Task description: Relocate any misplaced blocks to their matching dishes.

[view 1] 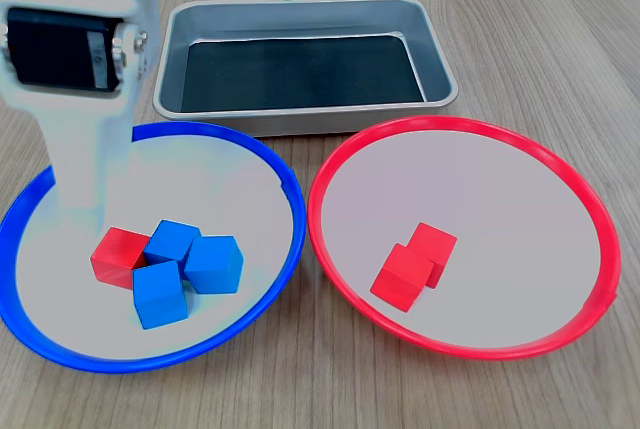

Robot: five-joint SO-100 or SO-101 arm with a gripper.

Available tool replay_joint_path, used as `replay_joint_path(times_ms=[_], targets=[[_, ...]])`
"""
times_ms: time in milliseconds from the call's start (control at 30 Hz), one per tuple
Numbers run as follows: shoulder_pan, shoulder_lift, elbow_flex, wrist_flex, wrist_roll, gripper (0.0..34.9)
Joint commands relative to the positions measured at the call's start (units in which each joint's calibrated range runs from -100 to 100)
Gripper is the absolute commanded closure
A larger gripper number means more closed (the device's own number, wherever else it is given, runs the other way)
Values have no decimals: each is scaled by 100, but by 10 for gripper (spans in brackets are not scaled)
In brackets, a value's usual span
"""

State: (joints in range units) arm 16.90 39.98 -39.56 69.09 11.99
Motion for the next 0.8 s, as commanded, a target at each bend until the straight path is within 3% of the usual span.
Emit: replay_joint_path(times_ms=[0,500,767], targets=[[-48,117,-691,194,-39,232],[-199,1055,-2075,739,-176,225],[-95,1200,-2175,681,-176,224]])
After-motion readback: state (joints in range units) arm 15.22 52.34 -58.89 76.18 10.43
